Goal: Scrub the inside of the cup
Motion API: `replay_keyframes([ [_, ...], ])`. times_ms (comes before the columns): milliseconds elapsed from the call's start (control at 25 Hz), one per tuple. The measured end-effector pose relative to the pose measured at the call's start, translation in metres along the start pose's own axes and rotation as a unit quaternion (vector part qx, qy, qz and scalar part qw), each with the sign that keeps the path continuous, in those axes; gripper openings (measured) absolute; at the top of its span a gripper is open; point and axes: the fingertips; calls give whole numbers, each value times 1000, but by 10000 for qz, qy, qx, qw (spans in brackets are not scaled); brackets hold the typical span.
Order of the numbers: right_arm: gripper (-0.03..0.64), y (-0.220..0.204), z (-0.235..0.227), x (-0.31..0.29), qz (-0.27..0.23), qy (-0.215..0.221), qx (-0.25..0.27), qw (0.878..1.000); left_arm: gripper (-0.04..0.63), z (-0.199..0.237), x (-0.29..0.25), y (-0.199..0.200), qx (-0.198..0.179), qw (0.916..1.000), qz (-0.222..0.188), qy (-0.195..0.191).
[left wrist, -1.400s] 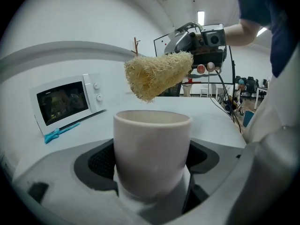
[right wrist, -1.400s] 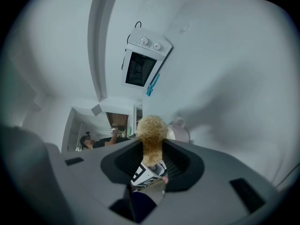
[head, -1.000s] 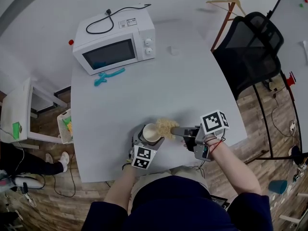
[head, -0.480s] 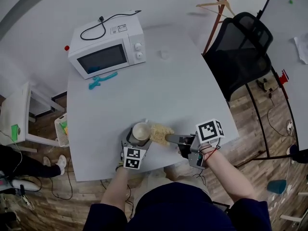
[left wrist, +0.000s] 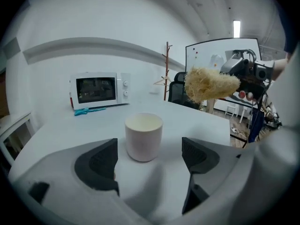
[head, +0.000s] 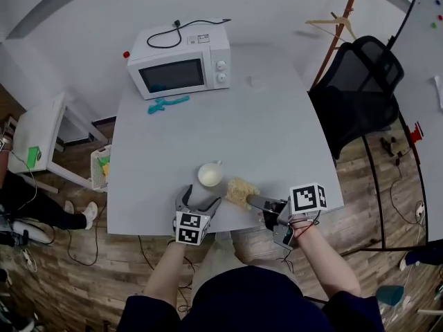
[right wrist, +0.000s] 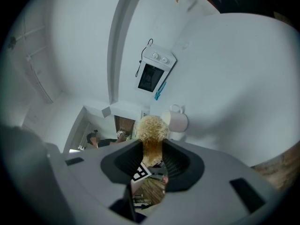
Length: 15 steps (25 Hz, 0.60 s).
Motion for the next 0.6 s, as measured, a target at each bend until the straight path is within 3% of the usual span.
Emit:
replay_keyframes([
  [280,135,-8,4,11,-388,-323,748,9959,415,-34,40,14,86,9990,-429,77],
  [320,135,-12,4,12,-397,-392,857,9948,349,-38,46,16,75,9985,-520,177],
  [360,135,-16,4,14,-399,-450,964,9935,198,-40,52,17,93,9975,-627,311],
  [400,135,-20,5,15,-400,-491,1059,9924,98,-42,57,18,132,9964,-718,429],
  [600,135,-41,11,24,-547,-626,1457,9858,27,-66,83,14,179,9947,-857,548],
])
Point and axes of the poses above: the fingertips, and each gripper's own axes: x backward along the fingers, z to its left, y out of its top, and after that the axes turned 13 degrees about x, right-handed
